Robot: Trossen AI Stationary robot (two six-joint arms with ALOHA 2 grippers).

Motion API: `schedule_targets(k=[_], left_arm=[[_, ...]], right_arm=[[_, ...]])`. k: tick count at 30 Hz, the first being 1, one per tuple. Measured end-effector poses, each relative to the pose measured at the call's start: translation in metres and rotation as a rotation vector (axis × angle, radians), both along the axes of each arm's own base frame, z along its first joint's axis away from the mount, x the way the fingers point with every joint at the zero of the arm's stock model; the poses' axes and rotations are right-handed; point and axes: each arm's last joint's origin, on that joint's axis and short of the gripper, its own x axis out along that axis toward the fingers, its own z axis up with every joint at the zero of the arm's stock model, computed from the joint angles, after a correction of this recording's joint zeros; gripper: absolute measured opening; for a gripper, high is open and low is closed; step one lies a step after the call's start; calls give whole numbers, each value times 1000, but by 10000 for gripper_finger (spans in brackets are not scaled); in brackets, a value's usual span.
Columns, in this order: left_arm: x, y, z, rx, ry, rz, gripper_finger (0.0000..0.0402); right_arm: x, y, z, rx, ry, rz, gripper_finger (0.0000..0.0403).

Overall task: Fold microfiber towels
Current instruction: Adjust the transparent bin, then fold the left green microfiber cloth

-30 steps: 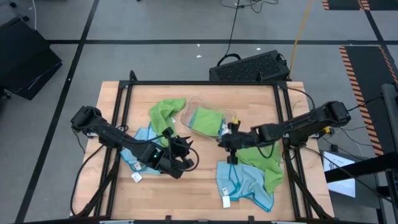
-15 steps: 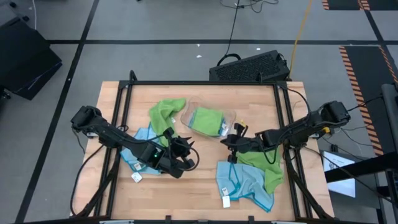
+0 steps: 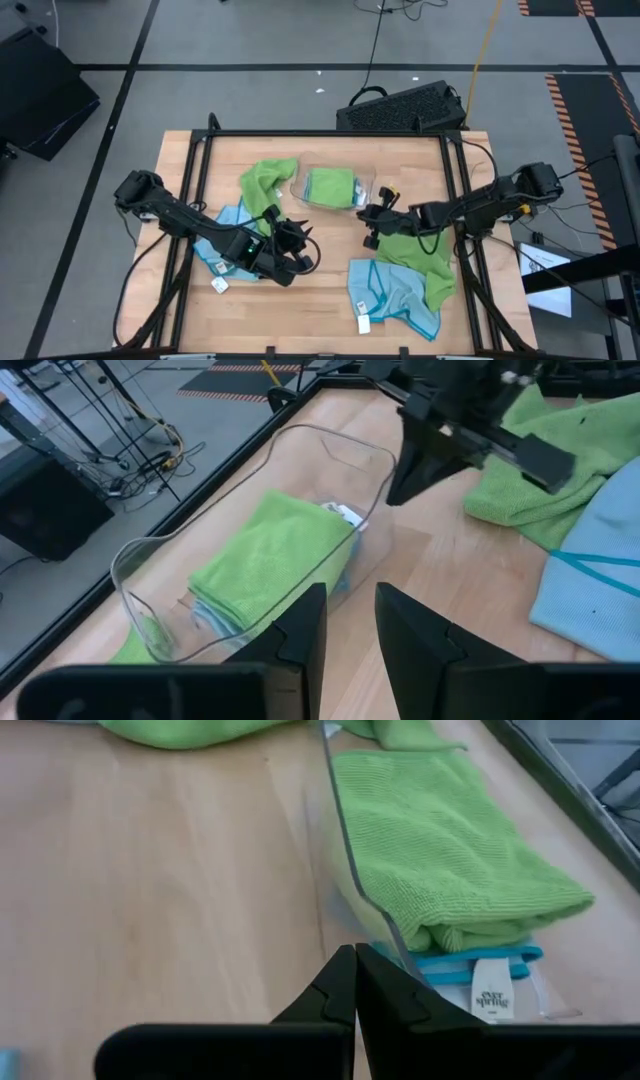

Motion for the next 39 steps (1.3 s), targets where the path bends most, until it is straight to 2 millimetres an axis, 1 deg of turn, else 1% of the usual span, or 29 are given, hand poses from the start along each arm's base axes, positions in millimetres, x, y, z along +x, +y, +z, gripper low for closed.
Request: schedule_targets(k=[9, 14, 18, 21, 26, 31, 34, 36, 39], left_arm=[[0, 0, 0, 2, 2, -1, 90], [0, 0, 0, 4, 4, 0, 90], [1, 3, 0, -7, -2, 18, 90], [-2, 5, -2, -26, 3, 47, 90], [-15, 6, -11, -118, 48, 127, 96], [-29, -3, -36, -234, 102, 152, 124], [-39, -6, -52, -296, 125, 171, 148], [-47, -6, -64, -327, 166, 182, 166], [-57, -5, -78, -325, 236, 168, 190]], right_arm=[[1, -17, 0, -47, 26, -28, 0], [1, -19, 0, -80, 46, -9, 0], [1, -19, 1, -132, 72, 40, 0], [-1, -15, 8, -133, 52, 79, 0], [-12, -4, 30, -75, -11, 236, 0], [-29, 6, 47, -76, -14, 416, 0], [-37, 9, 53, -86, -10, 468, 0], [-42, 10, 51, -87, -24, 477, 0], [-52, 11, 41, -77, -29, 483, 0]])
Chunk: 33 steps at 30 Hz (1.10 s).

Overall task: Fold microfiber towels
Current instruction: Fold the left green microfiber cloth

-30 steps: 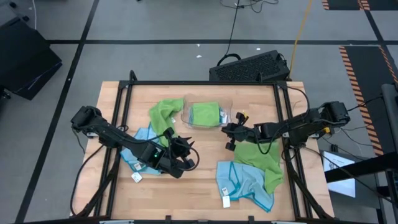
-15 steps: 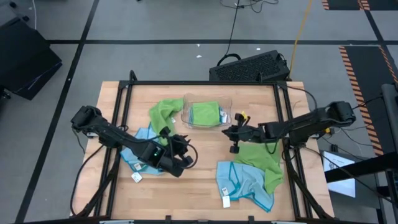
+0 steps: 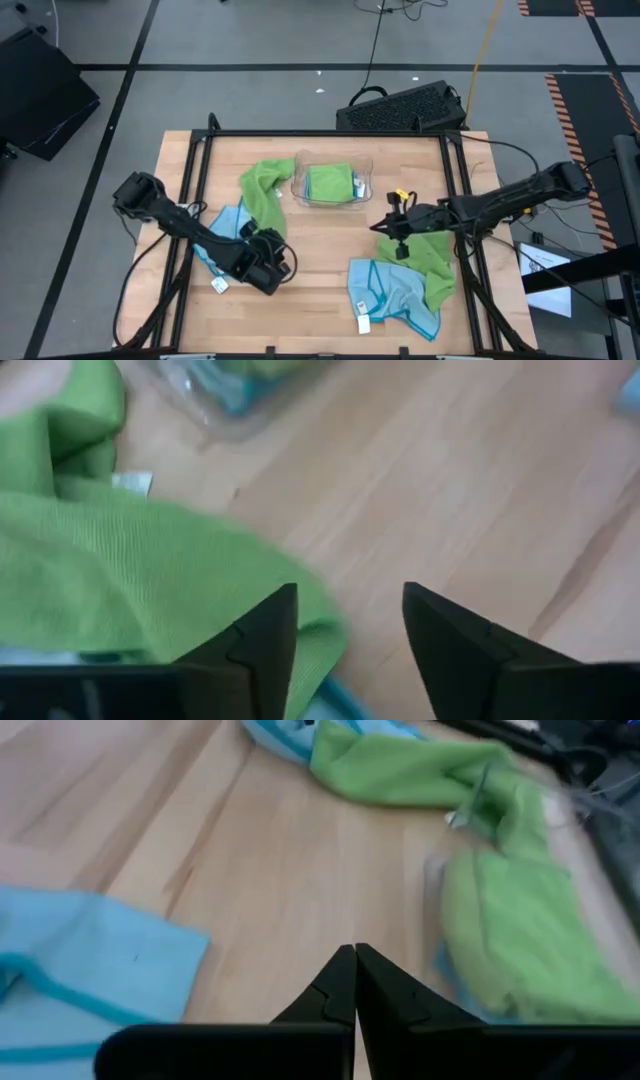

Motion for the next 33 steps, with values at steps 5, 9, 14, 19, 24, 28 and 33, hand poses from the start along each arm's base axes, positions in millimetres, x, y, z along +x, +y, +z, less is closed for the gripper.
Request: schedule_targets(k=[5, 9, 14, 19, 24, 28, 33], left_arm=[[-11, 3, -15, 16, 157, -126, 210], [-11, 2, -15, 22, 240, -248, 212], [-11, 0, -13, 0, 293, -324, 212], [-18, 3, -14, -6, 376, -308, 212], [-24, 6, -14, 9, 431, -287, 212], [-25, 7, -14, 21, 453, -299, 212], [-25, 8, -14, 65, 480, -370, 212]], right_arm=[[-20, 2, -25, 53, 50, -11, 0], [-36, 7, -41, 119, 63, -10, 0], [-49, 14, -52, 198, -15, 27, 0], [-54, 20, -56, 242, -108, 77, 0], [-54, 22, -54, 254, -156, 102, 0], [-55, 25, -52, 286, -171, 104, 0], [-55, 26, -52, 297, -177, 88, 0]])
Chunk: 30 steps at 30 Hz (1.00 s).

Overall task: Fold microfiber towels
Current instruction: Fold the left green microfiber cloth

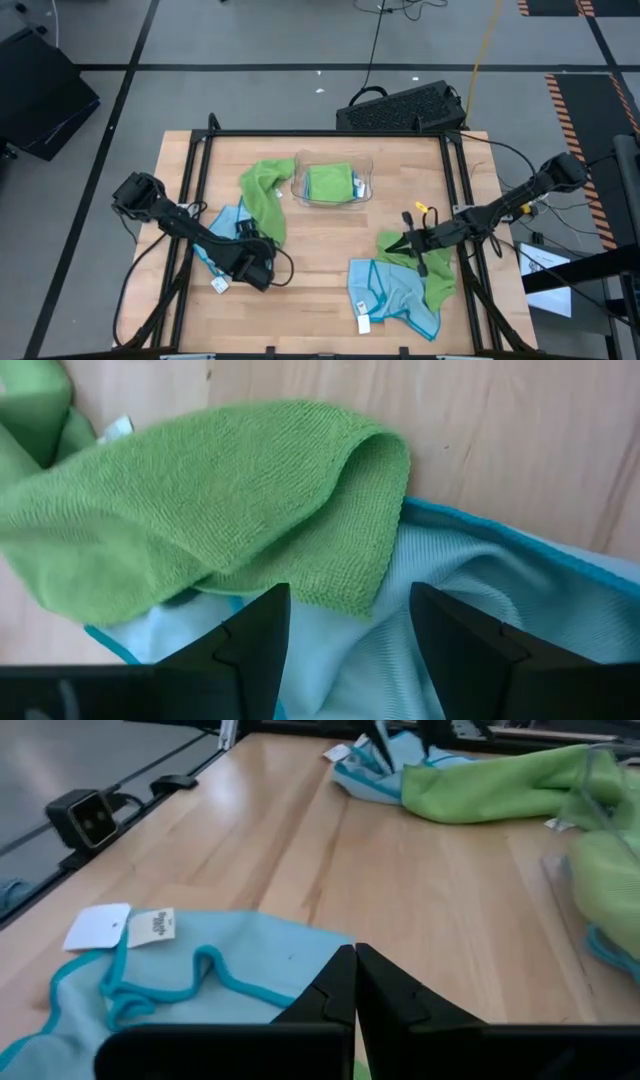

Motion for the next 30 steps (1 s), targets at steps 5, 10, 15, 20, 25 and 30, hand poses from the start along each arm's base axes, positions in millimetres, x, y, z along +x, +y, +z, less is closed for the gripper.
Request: schedule_targets(k=[5, 10, 15, 20, 25, 30], left_arm=[[1, 0, 0, 20, 12, -69, 209], [0, 1, -2, 42, 61, -155, 175], [-3, 3, -6, 60, 100, -198, 135], [-5, 5, -8, 89, 103, -214, 120], [-6, 6, -12, 107, 104, -229, 120], [-3, 5, -12, 106, 71, -247, 105]], right_arm=[[0, 1, 2, 30, -18, -29, 0], [0, 6, 5, 67, -48, -9, 0], [-1, 11, 9, 108, -80, 17, 0], [-3, 15, 10, 105, -95, 4, 0], [-3, 15, 11, 100, -105, -18, 0], [-3, 15, 11, 101, -106, -18, 0]])
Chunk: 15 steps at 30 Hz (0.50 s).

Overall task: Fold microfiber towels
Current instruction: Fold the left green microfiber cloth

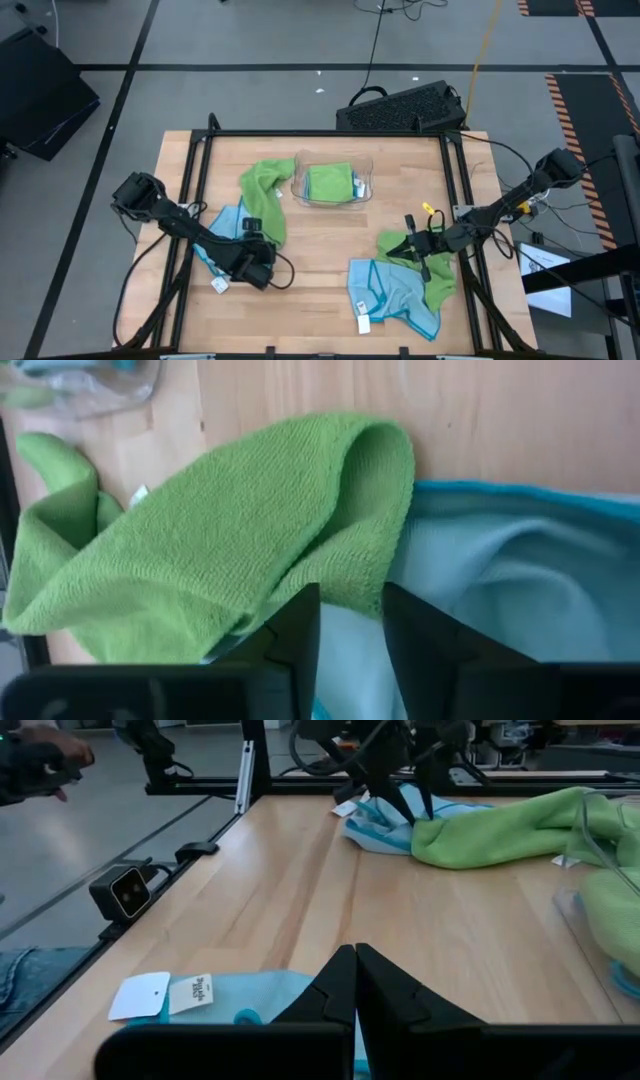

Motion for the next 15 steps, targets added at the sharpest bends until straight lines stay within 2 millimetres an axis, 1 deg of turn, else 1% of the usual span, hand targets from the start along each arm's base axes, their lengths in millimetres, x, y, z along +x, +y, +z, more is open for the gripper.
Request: schedule_targets(k=[2, 7, 8, 12, 15], left_arm=[[1, 1, 0, -1, -8, 4, 84], [3, 5, 0, 0, -5, 20, 14], [3, 5, 0, -1, -7, 25, 8], [6, 7, 2, 1, -33, 60, 10], [9, 6, 10, -24, -84, 108, 4]], right_arm=[[0, 0, 0, 3, -4, 0, 0], [0, 0, 0, 26, 2, -8, 0], [0, 0, 0, 33, 4, -10, 0], [0, 0, 1, 80, 6, -31, 0], [1, -2, -1, 122, 10, -132, 0]])
